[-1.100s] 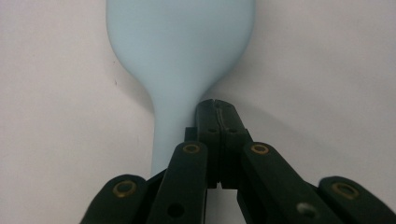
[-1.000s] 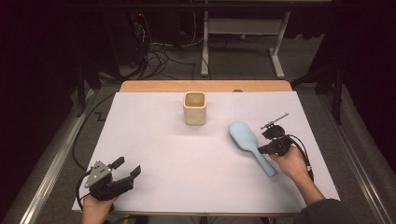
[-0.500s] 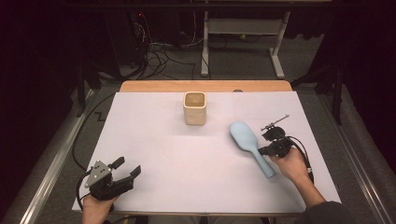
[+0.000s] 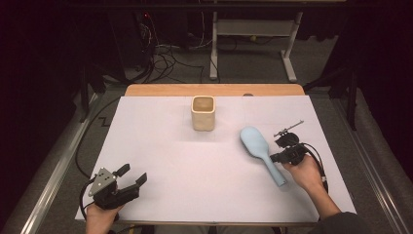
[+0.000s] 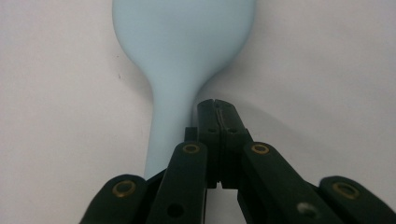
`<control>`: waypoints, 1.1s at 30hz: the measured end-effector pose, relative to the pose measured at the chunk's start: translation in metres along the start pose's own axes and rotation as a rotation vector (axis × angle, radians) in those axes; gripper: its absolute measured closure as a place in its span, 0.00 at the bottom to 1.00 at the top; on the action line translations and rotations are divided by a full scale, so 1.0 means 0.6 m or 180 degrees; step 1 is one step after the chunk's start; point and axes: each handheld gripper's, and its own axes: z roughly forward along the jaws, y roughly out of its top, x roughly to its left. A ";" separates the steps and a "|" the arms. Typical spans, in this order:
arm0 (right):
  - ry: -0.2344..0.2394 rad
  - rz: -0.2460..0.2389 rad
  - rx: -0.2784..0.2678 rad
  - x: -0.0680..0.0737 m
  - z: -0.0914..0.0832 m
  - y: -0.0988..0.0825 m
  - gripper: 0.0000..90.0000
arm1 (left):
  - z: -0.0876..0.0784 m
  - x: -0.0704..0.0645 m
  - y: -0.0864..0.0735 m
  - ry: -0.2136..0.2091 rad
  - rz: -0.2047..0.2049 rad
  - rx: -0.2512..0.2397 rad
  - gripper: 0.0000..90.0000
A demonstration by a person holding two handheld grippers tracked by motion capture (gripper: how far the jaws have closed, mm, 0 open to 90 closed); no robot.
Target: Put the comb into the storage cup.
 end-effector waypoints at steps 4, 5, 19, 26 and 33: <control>-0.0017 0.0029 -0.0021 -0.003 -0.003 -0.003 0.97 | 0.000 0.000 0.000 0.0000 -0.0004 -0.0006 0.30; -0.0023 0.0054 -0.0037 -0.003 -0.004 -0.004 0.96 | 0.000 0.000 0.000 0.0001 -0.0001 -0.0005 0.30; -0.0103 0.0228 -0.0303 -0.008 -0.020 -0.018 0.61 | -0.003 0.002 0.001 0.0062 -0.0024 -0.0040 0.29; -0.0117 0.0251 -0.0534 -0.006 -0.031 -0.028 0.52 | -0.004 0.002 0.001 0.0080 -0.0047 -0.0066 0.29; -0.0067 0.0186 -0.0635 0.004 -0.035 -0.032 0.47 | -0.005 0.003 0.001 0.0092 -0.0056 -0.0076 0.29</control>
